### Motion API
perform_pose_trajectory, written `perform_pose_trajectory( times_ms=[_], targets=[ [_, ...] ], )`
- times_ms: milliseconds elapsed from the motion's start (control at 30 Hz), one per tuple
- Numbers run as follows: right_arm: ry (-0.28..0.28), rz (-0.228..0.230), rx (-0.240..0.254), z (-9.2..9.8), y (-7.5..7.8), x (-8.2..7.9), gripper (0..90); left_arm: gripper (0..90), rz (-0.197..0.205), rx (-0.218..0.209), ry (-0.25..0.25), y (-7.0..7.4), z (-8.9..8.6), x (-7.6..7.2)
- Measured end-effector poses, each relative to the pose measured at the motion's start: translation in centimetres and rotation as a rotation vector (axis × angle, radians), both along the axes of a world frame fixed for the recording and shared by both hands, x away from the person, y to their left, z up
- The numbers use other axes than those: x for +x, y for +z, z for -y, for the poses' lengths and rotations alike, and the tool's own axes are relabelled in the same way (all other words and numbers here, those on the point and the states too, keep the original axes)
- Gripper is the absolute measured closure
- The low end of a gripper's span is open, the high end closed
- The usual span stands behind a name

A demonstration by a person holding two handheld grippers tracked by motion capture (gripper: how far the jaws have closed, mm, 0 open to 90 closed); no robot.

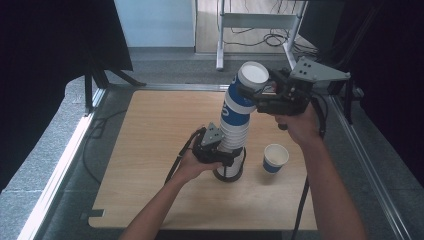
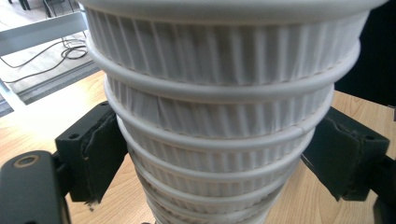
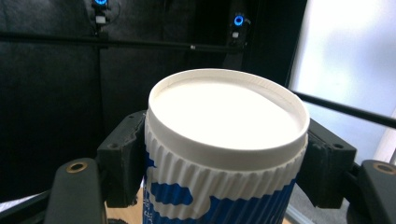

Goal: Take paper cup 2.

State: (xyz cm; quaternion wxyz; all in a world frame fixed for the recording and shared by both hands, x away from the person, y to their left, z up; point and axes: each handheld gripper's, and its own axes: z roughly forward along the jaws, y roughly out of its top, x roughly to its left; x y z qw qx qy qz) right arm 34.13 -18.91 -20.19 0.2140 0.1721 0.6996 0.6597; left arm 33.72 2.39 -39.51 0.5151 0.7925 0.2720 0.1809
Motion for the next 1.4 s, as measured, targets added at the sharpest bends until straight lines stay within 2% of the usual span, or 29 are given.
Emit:
perform_pose_trajectory(
  times_ms=[300,667,1033,1400],
  targets=[
    [0.008,0.032,0.013,2.0,1.0,-1.5,27.6,12.8,-0.002,-0.002,0.003,0.0,0.0,0.0],
    [-0.012,0.049,0.006,4.3,0.6,-2.9,27.6,12.8,0.004,0.006,0.002,0.0,0.0,-0.1],
    [-0.025,0.023,0.003,6.2,-2.1,-3.4,27.6,12.8,0.001,0.006,0.003,0.0,0.0,-0.1],
    [-0.020,0.003,0.001,6.8,-4.7,-3.8,27.5,12.7,-0.001,-0.003,0.005,-0.1,0.0,-0.1]
  ],
)
